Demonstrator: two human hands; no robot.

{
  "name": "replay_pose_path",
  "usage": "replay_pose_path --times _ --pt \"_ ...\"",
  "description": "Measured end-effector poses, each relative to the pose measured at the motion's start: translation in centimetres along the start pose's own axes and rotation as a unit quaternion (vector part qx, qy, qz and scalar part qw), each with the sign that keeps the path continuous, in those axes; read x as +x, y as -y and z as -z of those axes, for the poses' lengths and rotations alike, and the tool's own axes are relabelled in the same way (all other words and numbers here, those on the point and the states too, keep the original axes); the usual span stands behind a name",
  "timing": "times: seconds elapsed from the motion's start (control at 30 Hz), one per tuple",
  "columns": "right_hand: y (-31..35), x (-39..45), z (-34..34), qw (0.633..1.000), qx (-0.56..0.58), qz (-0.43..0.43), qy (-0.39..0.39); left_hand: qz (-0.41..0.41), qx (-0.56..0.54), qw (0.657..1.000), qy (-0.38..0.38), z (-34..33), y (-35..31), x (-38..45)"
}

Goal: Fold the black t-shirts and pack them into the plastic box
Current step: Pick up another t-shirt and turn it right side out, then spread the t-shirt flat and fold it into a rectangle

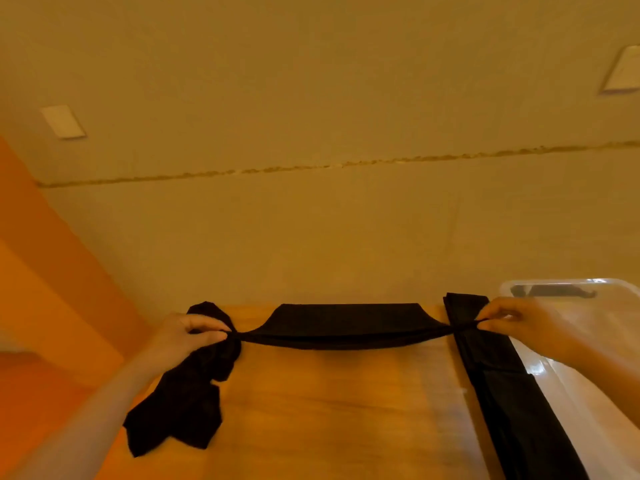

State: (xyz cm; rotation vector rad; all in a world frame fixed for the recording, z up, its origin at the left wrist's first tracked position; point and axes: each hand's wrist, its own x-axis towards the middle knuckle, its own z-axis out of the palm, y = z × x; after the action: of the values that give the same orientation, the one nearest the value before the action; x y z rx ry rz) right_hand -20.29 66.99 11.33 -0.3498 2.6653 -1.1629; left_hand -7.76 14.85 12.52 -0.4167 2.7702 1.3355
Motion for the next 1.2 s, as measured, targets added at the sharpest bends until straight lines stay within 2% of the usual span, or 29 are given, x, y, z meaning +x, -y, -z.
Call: replay_pose_path --times 0.23,0.37,0.5,0.6,0.77,1.2 --pt "-4.5 -7.3 -6.3 0.998 -0.039 -0.023 0.05 -0.043 0.109 0.992 0.048 -4.1 7.1 -5.7" --pt "-7.3 -10.1 -9.7 0.994 -0.089 -0.037 0.058 -0.1 0.194 0.975 0.036 -6.5 10.6 -7.1" --pt "-8.2 -11.3 -13.5 0.984 -0.171 -0.044 0.039 -0.2 0.283 0.938 -0.015 -9.3 13.8 -8.7" --pt "-8.9 -12.2 -16.1 0.971 -0.231 -0.039 0.054 -0.203 0.306 0.929 -0.031 -10.9 15.9 -10.1" --pt "-10.4 -14.3 -18.9 0.964 -0.249 -0.073 0.06 -0.179 0.345 0.921 -0.002 -12.6 18.0 -12.0" --pt "-12.1 -15.0 -20.3 0.963 -0.248 -0.099 0.031 -0.173 0.295 0.939 -0.036 -14.6 20.7 -12.5"
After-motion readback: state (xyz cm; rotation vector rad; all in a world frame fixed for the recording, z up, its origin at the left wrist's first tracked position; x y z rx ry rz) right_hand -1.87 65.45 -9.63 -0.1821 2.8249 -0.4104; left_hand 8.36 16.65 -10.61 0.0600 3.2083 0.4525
